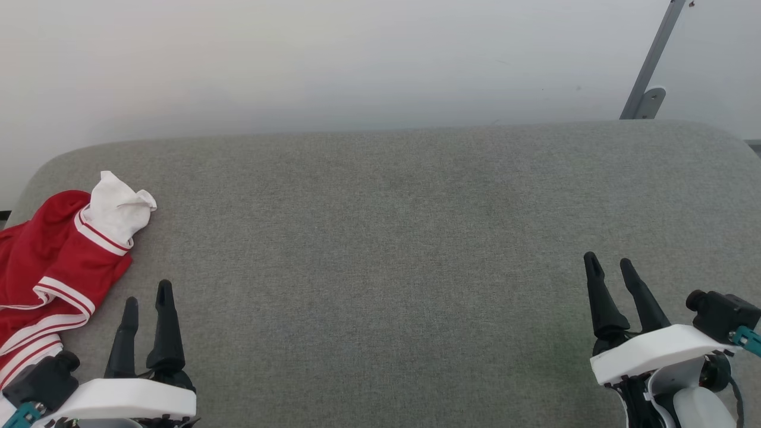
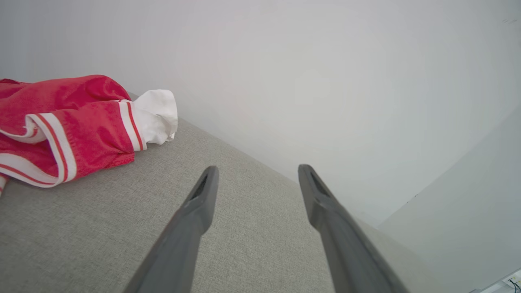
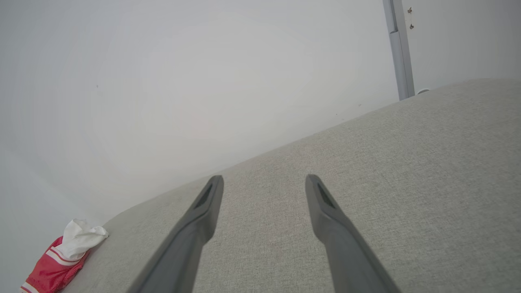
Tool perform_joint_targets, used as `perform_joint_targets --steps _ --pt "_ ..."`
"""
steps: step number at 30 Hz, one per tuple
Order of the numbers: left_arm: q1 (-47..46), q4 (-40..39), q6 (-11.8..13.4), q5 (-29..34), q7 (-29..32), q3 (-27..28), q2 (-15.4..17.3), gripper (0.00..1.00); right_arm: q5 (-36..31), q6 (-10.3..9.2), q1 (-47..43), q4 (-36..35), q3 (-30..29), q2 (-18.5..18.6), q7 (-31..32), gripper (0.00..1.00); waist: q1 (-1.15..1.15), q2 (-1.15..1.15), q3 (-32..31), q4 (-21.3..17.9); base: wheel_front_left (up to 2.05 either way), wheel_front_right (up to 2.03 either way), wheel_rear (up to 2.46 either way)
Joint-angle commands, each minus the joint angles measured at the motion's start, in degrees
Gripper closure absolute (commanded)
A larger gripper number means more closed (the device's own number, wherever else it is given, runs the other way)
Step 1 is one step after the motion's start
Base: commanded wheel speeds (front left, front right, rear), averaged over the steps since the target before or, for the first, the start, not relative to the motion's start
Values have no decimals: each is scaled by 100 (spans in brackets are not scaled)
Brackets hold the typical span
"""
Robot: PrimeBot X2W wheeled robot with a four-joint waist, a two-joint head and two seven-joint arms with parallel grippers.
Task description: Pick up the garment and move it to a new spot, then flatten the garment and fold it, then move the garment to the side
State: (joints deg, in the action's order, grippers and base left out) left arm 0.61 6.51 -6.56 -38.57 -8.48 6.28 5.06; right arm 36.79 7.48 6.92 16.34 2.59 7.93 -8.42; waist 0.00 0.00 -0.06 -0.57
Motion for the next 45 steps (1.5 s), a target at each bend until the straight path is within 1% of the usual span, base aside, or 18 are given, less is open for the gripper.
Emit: perform_joint_targets --steps 1,22,45 --pt "28 -80 -39 126 -50 23 10 0 -123 1 117 -79 15 40 -58 0 0 0 -1 -2 0 0 0" --pt "183 -243 -93 982 -349 -36 137 0 -1290 2 97 -187 -3 85 -358 0 0 0 -4 -40 0 0 0" --pt "314 -347 -92 1725 -599 -118 285 0 -2239 1 94 -206 86 131 -607 0 0 0 -3 -81 0 0 0"
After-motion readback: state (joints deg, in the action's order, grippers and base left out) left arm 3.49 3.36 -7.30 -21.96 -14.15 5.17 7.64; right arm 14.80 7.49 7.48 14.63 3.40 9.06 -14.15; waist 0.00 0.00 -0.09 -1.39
